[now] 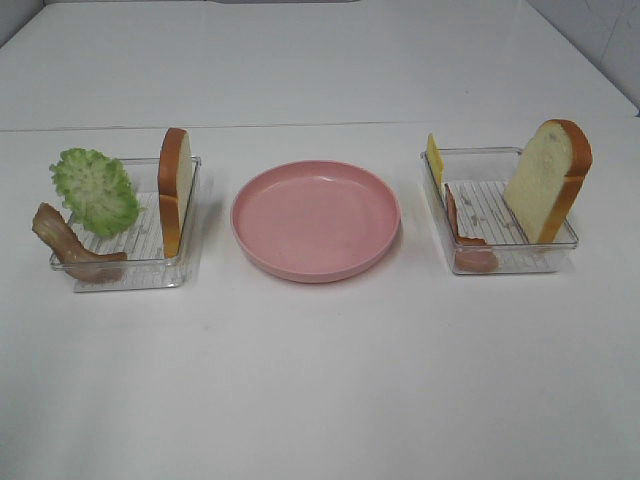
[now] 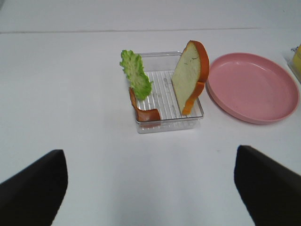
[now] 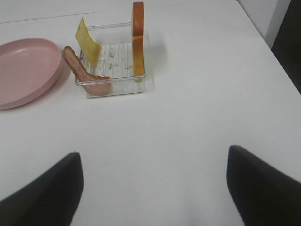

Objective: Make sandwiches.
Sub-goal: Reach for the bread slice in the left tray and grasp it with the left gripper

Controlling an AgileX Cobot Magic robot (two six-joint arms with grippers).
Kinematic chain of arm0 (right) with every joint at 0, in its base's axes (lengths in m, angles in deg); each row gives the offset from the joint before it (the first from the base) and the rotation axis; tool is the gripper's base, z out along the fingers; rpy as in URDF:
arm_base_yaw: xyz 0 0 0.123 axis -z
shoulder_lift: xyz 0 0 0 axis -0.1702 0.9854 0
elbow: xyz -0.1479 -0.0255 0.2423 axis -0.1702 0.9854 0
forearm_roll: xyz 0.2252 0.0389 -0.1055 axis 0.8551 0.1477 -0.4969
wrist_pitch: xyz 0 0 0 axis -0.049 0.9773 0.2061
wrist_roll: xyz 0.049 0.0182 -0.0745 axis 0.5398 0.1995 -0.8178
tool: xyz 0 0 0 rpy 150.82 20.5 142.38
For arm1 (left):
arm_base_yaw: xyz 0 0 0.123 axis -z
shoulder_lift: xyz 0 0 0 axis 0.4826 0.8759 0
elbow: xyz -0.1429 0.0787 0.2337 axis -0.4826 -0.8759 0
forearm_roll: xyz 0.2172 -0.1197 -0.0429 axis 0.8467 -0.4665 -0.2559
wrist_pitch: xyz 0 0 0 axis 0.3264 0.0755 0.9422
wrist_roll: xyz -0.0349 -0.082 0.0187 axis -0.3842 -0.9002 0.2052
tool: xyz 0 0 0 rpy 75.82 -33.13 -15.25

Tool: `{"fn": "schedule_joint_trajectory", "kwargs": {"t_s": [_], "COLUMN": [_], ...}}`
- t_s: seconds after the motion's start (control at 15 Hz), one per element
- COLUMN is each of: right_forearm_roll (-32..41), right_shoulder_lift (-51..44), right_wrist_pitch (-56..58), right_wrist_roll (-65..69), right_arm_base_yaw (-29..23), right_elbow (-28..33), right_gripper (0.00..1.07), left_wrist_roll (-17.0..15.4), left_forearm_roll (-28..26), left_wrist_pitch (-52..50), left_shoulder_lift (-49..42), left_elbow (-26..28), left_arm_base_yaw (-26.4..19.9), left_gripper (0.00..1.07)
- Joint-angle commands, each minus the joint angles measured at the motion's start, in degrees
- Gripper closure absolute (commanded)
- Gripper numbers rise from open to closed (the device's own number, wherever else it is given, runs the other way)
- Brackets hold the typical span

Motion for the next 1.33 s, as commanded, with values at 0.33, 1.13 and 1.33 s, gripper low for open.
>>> {"fn": "schedule_joint_trajectory", "kwargs": {"t_s": [0.33, 1.13, 1.33], "right_forearm_roll": [-0.11, -0.11, -0.11], "right_shoulder_lift": [-0.74, -0.74, -0.74], "right_wrist_pitch": [0.06, 0.06, 0.06], "right_wrist_roll": [-0.11, -0.11, -0.11], "right_arm_base_yaw": [0.29, 0.29, 0.29], "right_elbow": [0.17, 0.17, 0.17], "right_gripper": [0.29, 0.29, 0.29], "left_wrist_roll": [0.17, -21.26, -22.75], "left_forearm_roll": [-4.07, 12.03, 12.66], "left_wrist_pitch": [5.96, 23.95, 25.73], "left_shoulder_lift": [39.65, 91.16, 99.64], "left_elbow": [24.35, 68.58, 76.66], "left_arm_base_yaw": [-0.06, 20.91, 21.83], "left_gripper": [0.17, 0.24, 0.24]}}
